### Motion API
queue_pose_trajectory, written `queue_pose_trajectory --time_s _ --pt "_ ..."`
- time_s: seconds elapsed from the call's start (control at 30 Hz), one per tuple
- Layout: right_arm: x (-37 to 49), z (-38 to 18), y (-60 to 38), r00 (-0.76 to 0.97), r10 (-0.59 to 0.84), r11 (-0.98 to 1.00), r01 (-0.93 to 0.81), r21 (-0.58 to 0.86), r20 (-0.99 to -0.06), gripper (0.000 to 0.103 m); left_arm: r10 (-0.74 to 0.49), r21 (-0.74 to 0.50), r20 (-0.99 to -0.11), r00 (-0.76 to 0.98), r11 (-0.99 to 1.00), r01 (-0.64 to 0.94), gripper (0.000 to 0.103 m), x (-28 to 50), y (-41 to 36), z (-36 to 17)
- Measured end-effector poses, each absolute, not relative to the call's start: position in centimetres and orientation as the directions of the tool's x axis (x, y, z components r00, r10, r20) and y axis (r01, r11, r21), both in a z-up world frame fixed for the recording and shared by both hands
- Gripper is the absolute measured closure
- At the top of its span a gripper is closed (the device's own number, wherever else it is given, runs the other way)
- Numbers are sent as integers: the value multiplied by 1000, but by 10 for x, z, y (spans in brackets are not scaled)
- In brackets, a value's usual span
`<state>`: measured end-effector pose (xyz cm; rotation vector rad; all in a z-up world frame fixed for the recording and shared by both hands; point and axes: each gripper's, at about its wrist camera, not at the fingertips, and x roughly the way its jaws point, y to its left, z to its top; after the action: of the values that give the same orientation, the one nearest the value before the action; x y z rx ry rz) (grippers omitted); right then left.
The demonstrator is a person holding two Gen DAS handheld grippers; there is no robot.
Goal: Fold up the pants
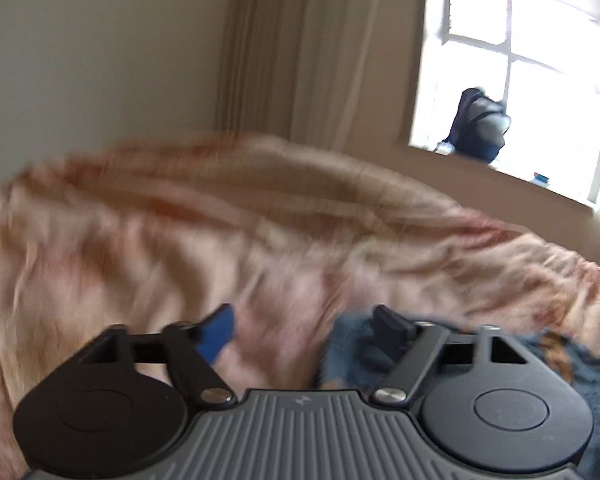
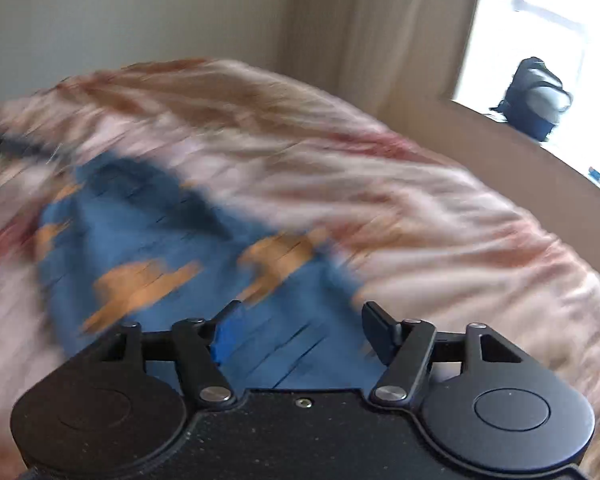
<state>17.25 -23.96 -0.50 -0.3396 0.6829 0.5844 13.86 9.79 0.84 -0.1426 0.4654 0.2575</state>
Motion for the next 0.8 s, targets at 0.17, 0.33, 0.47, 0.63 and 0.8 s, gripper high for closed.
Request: queue_pose_trajectory --time_s 0.17,0.33,0.47,0.63,0.8 --pt "127 -21 -276 655 361 842 -535 -70 -664 20 -7 -50 -459 888 999 -18 13 159 18 20" --pt "99 -25 -352 722 220 931 -356 -80 -656 2 -212 -21 -558 802 970 241 12 189 -96 -6" --pt "87 -28 -423 762 124 976 -208 -60 -635 1 -314 -37 -631 710 926 377 12 212 -172 -37" --pt "80 -22 -504 810 -66 996 16 -91 -582 1 -194 134 -647 737 923 361 10 228 -230 -62" --pt "47 -15 -551 837 -85 984 156 87 -541 1 -346 6 -606 716 898 439 6 221 -259 -41"
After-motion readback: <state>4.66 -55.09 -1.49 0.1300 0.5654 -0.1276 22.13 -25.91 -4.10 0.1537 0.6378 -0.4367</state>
